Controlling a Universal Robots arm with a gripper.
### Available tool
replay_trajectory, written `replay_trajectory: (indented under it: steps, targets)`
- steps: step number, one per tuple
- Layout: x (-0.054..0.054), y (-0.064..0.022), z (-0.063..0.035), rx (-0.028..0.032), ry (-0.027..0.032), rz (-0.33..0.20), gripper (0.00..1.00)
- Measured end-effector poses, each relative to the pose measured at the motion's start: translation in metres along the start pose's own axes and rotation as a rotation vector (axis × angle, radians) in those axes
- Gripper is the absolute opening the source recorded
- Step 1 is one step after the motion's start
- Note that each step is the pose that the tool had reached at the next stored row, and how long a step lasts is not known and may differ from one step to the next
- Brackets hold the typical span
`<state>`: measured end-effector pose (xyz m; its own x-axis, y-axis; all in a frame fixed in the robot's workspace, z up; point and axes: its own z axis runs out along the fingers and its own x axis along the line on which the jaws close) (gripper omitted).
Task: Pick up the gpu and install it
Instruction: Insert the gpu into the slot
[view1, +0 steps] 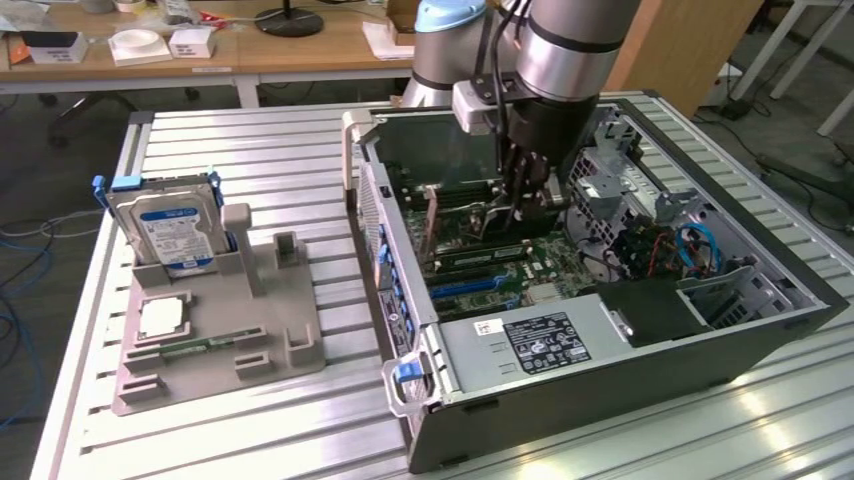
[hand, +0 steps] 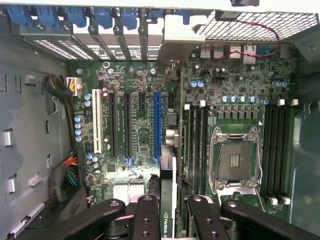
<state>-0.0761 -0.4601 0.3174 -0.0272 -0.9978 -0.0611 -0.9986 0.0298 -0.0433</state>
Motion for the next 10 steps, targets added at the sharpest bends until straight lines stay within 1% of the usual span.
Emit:
replay_trajectory:
  steps: [10]
  targets:
    - [0.0015,0.0023,0.0043,0.0000,0.0001,0.000,0.26]
